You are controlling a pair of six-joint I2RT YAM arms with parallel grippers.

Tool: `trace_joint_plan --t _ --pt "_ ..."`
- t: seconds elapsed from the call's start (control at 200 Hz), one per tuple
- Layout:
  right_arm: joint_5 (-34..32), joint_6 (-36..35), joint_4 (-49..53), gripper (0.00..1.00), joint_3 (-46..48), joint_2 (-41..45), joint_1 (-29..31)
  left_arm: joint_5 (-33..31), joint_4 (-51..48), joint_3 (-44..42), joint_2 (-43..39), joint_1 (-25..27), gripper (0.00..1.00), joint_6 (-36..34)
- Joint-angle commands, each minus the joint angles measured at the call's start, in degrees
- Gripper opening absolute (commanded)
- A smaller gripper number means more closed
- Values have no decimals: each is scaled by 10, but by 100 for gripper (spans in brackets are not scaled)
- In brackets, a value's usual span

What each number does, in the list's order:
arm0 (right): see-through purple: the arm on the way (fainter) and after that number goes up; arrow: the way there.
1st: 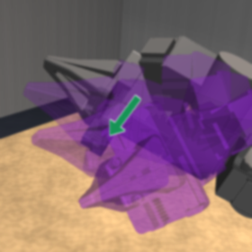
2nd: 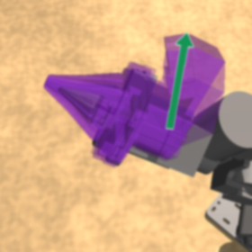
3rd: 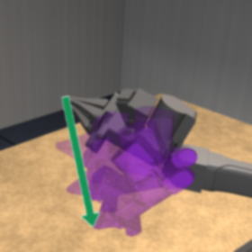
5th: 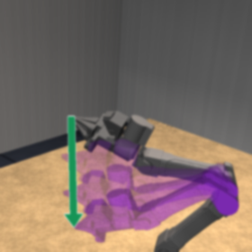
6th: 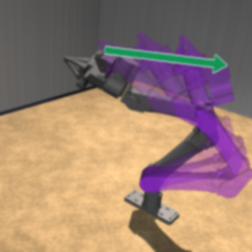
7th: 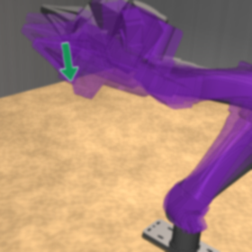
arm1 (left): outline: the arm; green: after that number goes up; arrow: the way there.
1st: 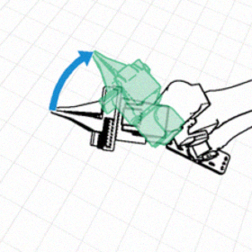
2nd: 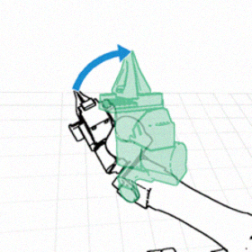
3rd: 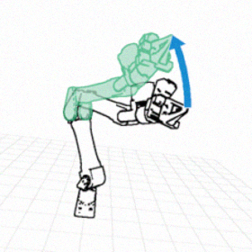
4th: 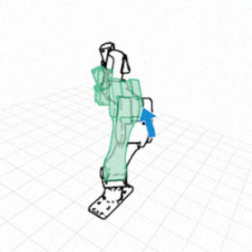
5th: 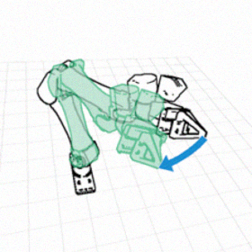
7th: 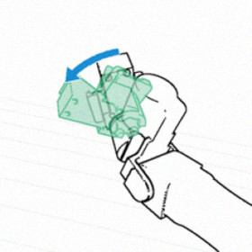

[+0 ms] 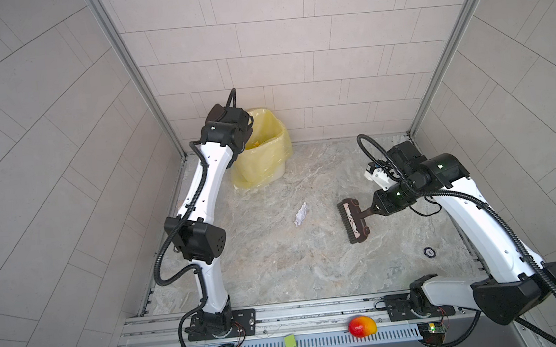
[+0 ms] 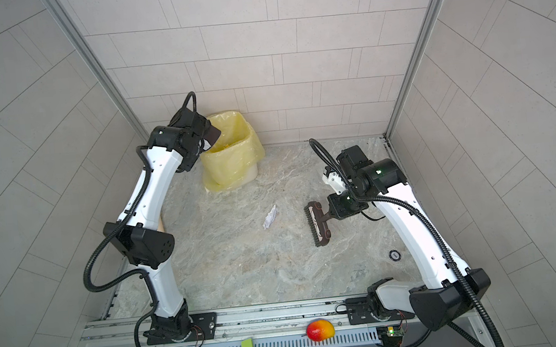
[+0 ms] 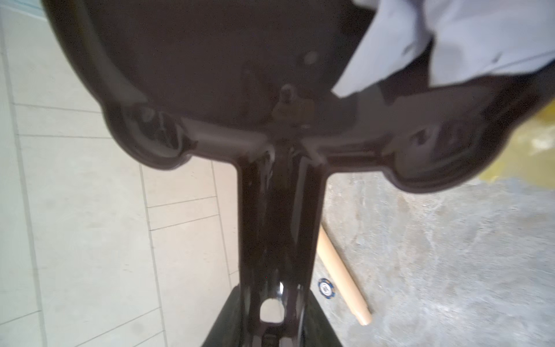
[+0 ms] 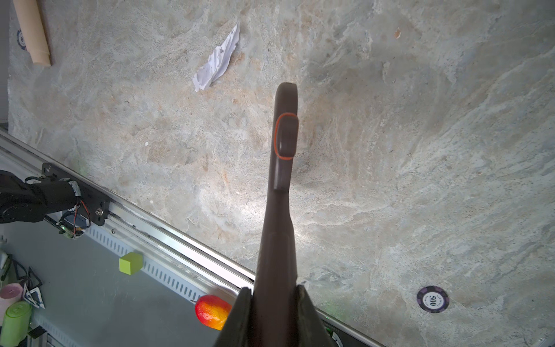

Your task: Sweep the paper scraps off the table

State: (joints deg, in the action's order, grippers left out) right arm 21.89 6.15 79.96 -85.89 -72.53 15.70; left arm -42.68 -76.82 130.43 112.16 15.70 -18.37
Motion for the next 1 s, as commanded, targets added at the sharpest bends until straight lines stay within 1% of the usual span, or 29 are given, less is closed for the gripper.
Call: trace_joint_plan --t 0.0,0.135,0.255,0.3,0.485,0.555,0.6,0.686,0.901,0.996 --pt "10 1 12 0 -17 1 -1 -124 75 -9 -6 22 0 -106" --pt "10 3 17 0 -21 4 -1 -168 180 -51 -20 42 0 -218" --pt "10 3 19 0 -23 7 -1 -232 331 -128 -40 59 0 -351" --pt "10 4 21 0 -23 8 -1 -250 407 -159 -48 63 0 -407" --pt "10 4 24 0 -24 13 -1 -258 656 -254 -77 71 0 -577" --pt "11 5 24 0 -23 15 -1 -254 724 -280 -86 76 0 -629" --pt "11 5 24 0 -23 16 -1 -250 756 -294 -90 77 0 -651" --pt "12 5 23 0 -21 16 -1 -246 770 -303 -96 77 0 -668" --pt "17 8 18 0 -17 19 -1 -248 769 -314 -110 77 0 -654" --pt "15 8 18 0 -15 20 -1 -251 763 -318 -116 78 0 -635"
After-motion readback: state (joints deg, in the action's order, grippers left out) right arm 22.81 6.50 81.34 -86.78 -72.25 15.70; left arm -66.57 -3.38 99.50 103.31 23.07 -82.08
